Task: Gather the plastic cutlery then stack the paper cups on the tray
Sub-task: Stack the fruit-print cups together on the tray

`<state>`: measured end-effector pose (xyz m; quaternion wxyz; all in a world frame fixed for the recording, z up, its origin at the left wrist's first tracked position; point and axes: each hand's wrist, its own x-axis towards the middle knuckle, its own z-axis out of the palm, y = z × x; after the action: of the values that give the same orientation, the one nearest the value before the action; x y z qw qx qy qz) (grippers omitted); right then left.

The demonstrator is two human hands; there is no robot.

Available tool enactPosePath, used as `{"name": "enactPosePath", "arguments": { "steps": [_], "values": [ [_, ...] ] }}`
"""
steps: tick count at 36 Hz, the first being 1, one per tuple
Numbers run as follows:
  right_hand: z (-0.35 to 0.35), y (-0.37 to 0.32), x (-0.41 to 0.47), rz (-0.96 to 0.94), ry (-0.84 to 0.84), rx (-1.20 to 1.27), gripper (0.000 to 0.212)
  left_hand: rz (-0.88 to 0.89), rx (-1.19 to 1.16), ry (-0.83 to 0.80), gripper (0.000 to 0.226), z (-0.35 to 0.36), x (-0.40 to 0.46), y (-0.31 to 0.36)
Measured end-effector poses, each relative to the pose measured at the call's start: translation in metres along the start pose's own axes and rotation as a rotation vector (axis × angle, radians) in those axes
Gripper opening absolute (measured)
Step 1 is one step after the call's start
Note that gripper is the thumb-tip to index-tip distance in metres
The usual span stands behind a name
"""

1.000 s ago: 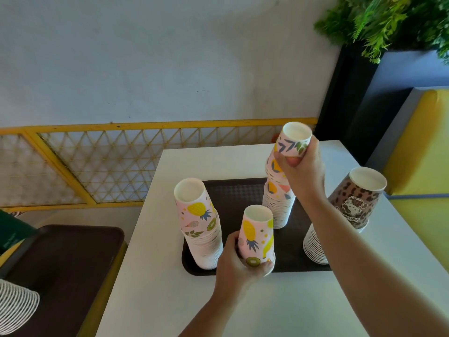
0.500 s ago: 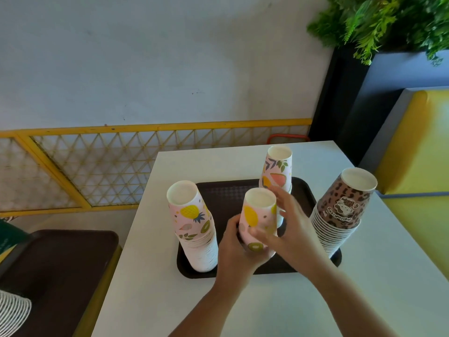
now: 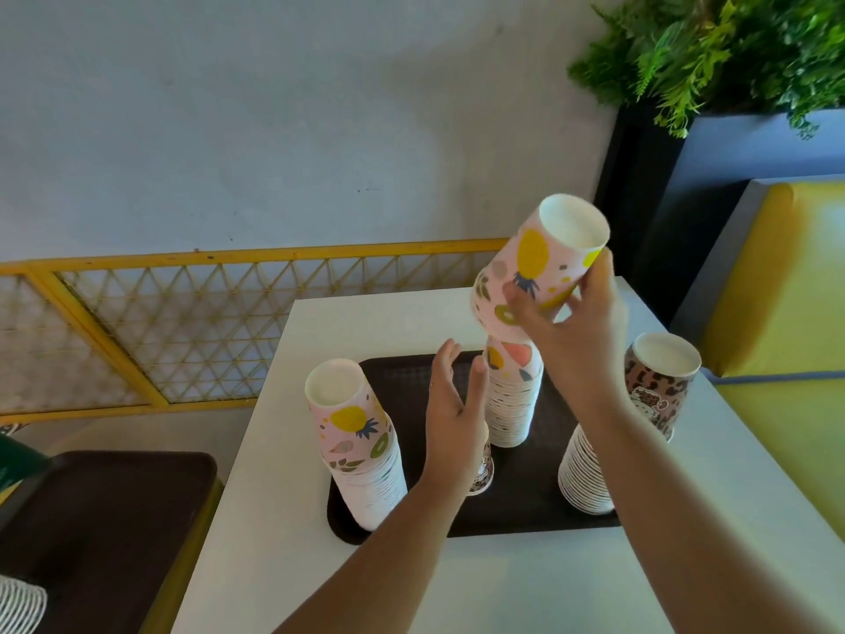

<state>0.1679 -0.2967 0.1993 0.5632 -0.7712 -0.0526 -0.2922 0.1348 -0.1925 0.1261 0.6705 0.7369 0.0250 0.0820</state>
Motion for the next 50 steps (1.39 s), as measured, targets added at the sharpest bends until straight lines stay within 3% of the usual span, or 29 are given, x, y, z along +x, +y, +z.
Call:
{"name": "enactPosePath", "arguments": {
  "steps": [5,10,16,28,37,41,45,50],
  "values": [
    [0.012,0.027,0.021,0.051,0.082,-0.132,0.067,-0.199,0.057,-0.098,0.058,0.013,0.016,-0.006],
    [0.022,0.058,0.015,0.154,0.025,-0.211,0.067,-0.282,0.053,-0.157,0.056,0.025,0.024,-0.018],
    [0.031,0.087,0.0,0.196,-0.062,-0.298,0.068,-0.283,0.0,-0.166,0.049,0.033,0.023,-0.03],
    [0.033,0.096,-0.008,0.191,-0.082,-0.308,0.071,-0.279,0.019,-0.115,0.046,0.04,0.023,-0.033],
    [0.026,0.061,-0.03,0.176,-0.013,-0.142,0.087,-0.006,0.148,0.039,0.03,0.013,-0.006,-0.023],
    [0.03,0.031,-0.046,-0.078,0.042,-0.134,0.067,0.159,0.193,0.195,0.024,-0.012,-0.029,-0.017],
    [0.043,-0.001,-0.064,-0.248,-0.038,-0.062,0.046,0.301,0.187,0.379,0.018,-0.042,-0.058,-0.009],
    [0.071,-0.044,-0.1,-0.352,-0.183,0.067,0.039,0.349,0.199,0.51,0.021,-0.09,-0.088,-0.006]
  ]
}}
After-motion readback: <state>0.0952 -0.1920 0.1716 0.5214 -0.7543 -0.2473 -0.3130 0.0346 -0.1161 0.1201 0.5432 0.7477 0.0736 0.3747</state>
